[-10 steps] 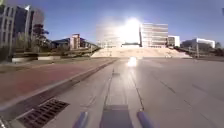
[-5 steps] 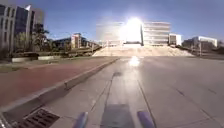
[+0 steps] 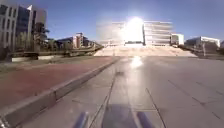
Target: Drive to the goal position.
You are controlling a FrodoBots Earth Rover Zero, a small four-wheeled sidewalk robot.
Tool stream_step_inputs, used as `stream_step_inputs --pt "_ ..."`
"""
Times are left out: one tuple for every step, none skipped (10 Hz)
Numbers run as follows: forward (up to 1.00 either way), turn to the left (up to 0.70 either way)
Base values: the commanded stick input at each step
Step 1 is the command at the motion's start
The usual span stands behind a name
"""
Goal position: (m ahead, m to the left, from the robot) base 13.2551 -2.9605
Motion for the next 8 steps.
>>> stream_step_inputs --pt "0.7 0.0" --pt "0.7 0.0" --pt "0.7 0.0" --pt "0.7 0.0" --pt "0.7 0.0" --pt "0.7 0.0" --pt "0.7 0.0" --pt "0.7 0.0"
